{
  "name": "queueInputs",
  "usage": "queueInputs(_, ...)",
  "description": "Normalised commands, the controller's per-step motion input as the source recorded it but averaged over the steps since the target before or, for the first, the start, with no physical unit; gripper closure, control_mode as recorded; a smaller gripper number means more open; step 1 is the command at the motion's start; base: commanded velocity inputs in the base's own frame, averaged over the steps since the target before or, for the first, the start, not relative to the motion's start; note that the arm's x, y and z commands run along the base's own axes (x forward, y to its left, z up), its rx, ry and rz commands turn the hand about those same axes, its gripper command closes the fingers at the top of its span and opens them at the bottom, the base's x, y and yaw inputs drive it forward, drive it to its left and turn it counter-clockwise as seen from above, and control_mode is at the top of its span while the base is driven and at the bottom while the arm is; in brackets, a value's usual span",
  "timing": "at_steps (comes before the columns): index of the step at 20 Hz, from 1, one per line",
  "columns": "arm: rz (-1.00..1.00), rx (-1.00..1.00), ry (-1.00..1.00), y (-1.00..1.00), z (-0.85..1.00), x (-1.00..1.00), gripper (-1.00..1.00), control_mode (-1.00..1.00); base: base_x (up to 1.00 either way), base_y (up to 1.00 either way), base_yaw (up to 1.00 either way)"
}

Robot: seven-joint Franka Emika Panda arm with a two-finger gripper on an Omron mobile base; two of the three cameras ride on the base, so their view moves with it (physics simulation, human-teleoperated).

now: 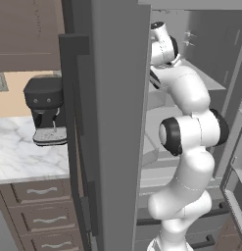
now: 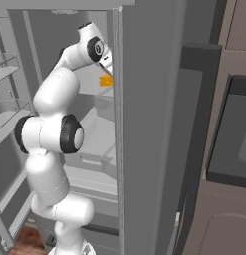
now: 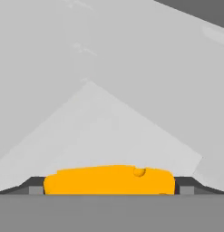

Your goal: Take the cheese, steak, and onion from the fridge and place them on the plate on the dining counter to create an appetizer plate.

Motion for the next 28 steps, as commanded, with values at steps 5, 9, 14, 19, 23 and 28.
queueInputs(5, -0.12, 0.00, 0.01, 0.08, -0.11, 0.00, -1.00, -1.00, 0.00, 0.00, 0.00)
queueInputs(9, -0.09, 0.00, 0.00, 0.20, -0.19, 0.00, -1.00, -1.00, 0.00, 0.00, 0.00)
queueInputs(14, -0.08, 0.00, 0.00, 0.26, -0.23, 0.14, 1.00, -1.00, 0.00, 0.00, 0.00)
queueInputs(19, -0.01, 0.00, -0.02, 0.04, -0.05, 0.13, 1.00, -1.00, 0.00, 0.00, 0.00)
queueInputs(23, 0.00, 0.00, -0.11, 0.00, -0.31, -0.14, 1.00, -1.00, 0.00, 0.00, 0.00)
queueInputs(28, 0.00, 0.00, -0.24, -0.10, -0.69, -0.57, 1.00, -1.00, 0.00, 0.00, 0.00)
